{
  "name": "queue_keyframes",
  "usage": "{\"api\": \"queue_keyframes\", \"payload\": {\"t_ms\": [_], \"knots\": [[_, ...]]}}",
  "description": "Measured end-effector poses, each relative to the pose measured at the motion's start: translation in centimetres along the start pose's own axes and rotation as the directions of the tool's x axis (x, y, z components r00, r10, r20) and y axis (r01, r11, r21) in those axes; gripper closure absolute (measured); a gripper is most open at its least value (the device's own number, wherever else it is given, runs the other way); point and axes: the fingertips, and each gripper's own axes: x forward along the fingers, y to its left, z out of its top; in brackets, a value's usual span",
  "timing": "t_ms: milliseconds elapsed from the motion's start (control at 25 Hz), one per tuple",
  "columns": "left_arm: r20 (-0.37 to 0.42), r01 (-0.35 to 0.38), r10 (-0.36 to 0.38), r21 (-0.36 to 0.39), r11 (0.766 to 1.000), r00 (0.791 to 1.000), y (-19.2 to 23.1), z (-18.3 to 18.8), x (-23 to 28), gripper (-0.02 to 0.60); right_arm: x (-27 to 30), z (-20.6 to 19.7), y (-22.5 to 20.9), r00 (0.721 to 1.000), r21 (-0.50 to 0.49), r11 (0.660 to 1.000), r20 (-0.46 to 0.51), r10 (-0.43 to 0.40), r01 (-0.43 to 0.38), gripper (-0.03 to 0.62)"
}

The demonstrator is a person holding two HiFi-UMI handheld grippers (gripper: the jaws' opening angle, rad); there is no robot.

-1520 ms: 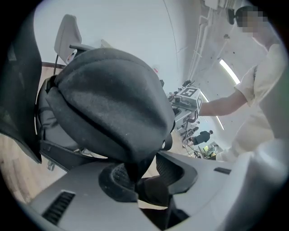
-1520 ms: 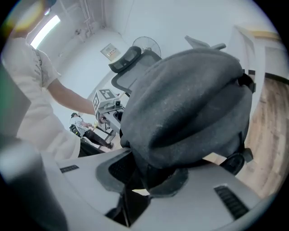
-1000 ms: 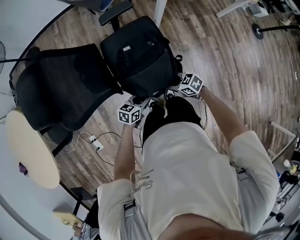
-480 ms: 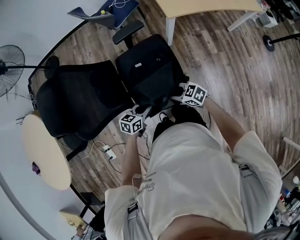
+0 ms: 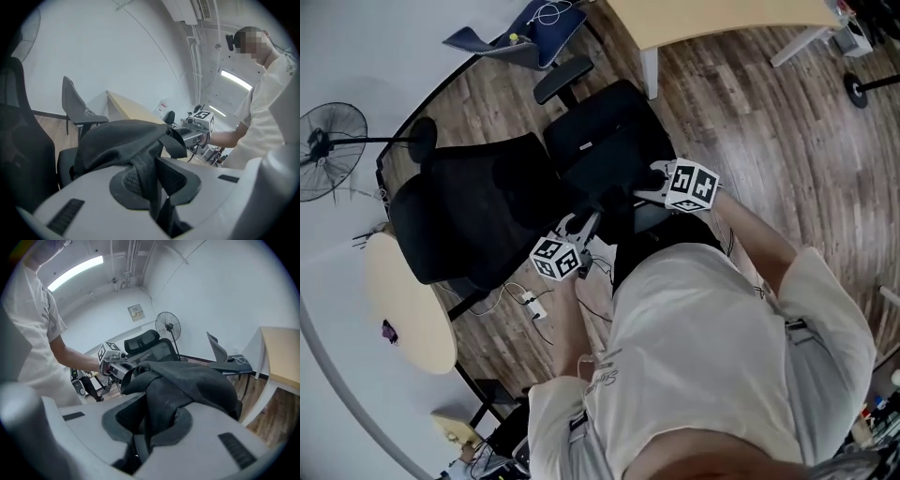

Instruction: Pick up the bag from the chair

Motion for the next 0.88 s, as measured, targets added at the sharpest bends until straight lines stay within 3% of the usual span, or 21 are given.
{"api": "queue_keyframes", "payload": {"t_ms": [240, 440, 880], "knots": [[0.088, 0.043, -0.047, 0.05, 0.998, 0.995, -1.3, 5.4, -0.6, 0.532, -1.9, 4.3, -1.7, 0.997, -0.059, 0.997, 0.067, -0.046, 0.05, 0.565], [0.111, 0.043, -0.051, 0.075, 0.996, 0.993, -1.3, 8.2, -1.6, 0.532, -2.4, 7.1, -1.4, 0.989, -0.05, 0.995, 0.132, -0.075, 0.082, 0.565], [0.141, 0.045, -0.086, 0.274, 0.961, 0.986, -4.0, 14.4, -5.1, 0.532, -5.3, 13.6, 1.0, 0.955, -0.13, 0.973, 0.253, -0.155, 0.193, 0.565]]}}
